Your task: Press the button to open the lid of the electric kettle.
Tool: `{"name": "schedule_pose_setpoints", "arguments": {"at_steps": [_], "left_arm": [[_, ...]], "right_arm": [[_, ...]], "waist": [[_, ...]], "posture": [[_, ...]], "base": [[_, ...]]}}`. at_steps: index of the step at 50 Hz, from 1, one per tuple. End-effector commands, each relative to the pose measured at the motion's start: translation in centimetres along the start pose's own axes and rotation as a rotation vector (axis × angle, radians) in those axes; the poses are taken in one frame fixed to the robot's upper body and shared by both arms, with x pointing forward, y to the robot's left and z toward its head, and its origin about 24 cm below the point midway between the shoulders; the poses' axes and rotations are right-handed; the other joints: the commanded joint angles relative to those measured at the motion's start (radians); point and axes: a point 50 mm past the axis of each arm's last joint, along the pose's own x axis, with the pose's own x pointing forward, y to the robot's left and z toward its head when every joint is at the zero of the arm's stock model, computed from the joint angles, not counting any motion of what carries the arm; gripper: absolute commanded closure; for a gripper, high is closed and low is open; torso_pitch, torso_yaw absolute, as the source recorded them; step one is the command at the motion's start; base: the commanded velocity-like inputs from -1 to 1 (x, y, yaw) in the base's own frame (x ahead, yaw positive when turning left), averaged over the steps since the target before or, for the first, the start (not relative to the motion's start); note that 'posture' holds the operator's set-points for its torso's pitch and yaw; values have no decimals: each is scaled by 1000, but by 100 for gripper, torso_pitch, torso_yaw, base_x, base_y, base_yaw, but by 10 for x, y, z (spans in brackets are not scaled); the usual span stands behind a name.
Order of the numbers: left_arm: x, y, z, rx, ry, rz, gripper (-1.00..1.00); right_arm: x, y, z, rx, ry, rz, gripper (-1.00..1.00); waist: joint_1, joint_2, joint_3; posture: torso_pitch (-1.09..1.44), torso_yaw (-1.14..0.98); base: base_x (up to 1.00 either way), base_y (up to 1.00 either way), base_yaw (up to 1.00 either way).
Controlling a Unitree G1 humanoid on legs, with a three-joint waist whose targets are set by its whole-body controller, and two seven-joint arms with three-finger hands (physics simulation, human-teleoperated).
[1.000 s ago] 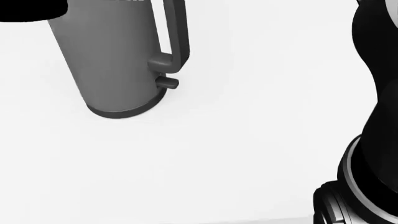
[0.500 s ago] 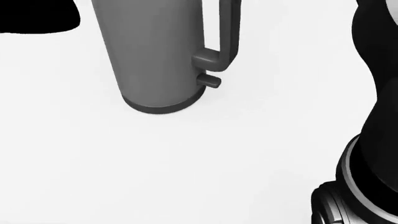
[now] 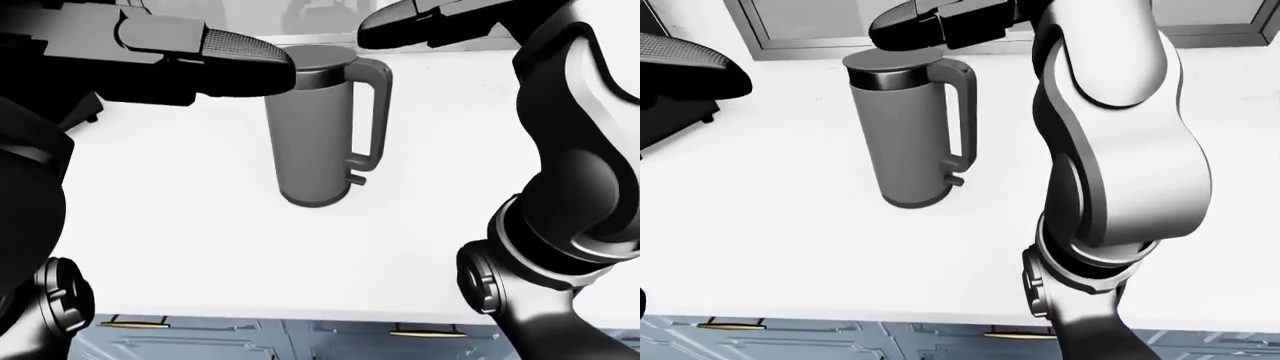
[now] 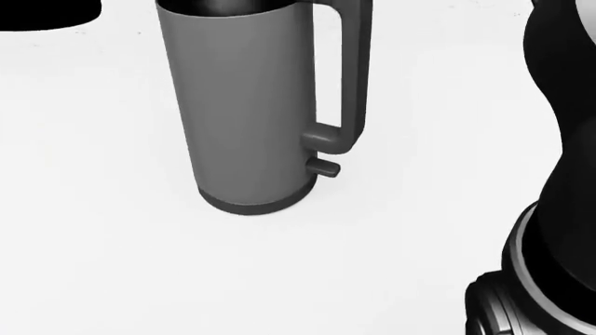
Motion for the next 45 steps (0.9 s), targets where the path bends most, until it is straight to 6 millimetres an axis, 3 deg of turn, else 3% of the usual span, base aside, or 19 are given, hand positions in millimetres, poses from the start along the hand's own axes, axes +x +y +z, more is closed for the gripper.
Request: {"name": "schedule_pose_setpoints", "arguments": {"at_steps": [1, 28, 37, 45], "left_arm": [[0, 4, 9, -20, -39, 26, -100], [0, 3, 11, -24, -47, 29, -100], [-1, 3, 14, -29, -71, 24, -100], [-2, 4, 16, -35, -95, 26, -100]], "right_arm": [[-1, -4, 13, -1, -62, -18, -100], [1, -1, 12, 4, -57, -5, -100], [1, 0, 11, 4, -57, 0, -100], [3, 4, 6, 5, -37, 1, -100]], "waist": [[-1, 3, -21], [23, 0, -204], [36, -4, -234], [44, -5, -240]], "posture": [[-35, 0], [-62, 0], [-66, 0], [-66, 0]], "base": [[0, 0, 0], [0, 0, 0], [0, 0, 0], [0, 0, 0]]}}
